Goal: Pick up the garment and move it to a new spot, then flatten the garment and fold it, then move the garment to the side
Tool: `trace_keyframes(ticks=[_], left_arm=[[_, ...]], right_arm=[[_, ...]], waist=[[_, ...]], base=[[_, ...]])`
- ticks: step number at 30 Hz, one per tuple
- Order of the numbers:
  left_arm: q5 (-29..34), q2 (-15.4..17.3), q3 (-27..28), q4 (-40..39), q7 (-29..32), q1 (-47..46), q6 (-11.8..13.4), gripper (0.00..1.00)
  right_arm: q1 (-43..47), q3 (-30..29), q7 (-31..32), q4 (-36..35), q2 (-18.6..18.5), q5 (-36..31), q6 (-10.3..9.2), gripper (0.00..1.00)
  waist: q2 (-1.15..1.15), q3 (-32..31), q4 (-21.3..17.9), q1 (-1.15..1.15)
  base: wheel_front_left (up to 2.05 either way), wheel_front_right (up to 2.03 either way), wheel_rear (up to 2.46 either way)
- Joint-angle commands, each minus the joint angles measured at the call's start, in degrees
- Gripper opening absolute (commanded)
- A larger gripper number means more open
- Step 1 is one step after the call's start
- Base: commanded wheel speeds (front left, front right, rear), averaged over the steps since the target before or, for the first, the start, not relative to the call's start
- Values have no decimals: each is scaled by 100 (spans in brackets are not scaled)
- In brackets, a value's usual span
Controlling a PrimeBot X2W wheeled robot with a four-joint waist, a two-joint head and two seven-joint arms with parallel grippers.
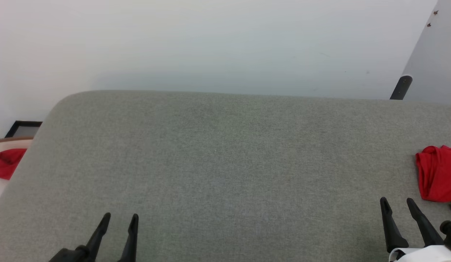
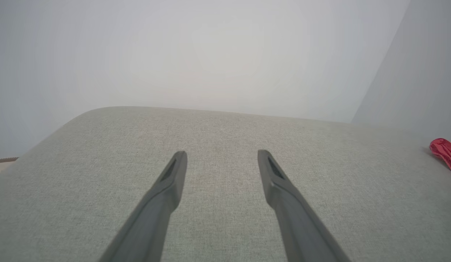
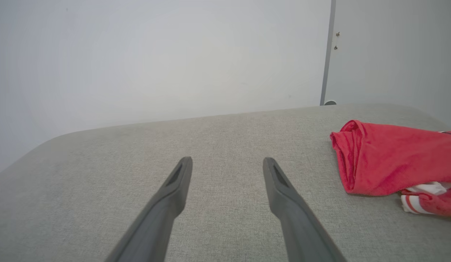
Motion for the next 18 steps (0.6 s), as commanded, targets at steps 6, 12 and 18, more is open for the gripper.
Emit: trace_keyframes(ticks=[6,12,18], left_arm=[[34,26,29,-123,0,165,82,100],[-91,32,10,-56,62,105,65,100],[-80,55,-3,-16,63,43,112,100]], right_arm=[[253,-159,163,-419,142,-142,-3,100],[275,-208,214,-565,220,-226,-3,100],[266,-156,208,-607,272,-230,-3,100]], waist=[[0,31,20,0],[0,62,-7,0],[0,79,-36,0]], base=[[0,0,0],[0,0,0],[0,0,0]])
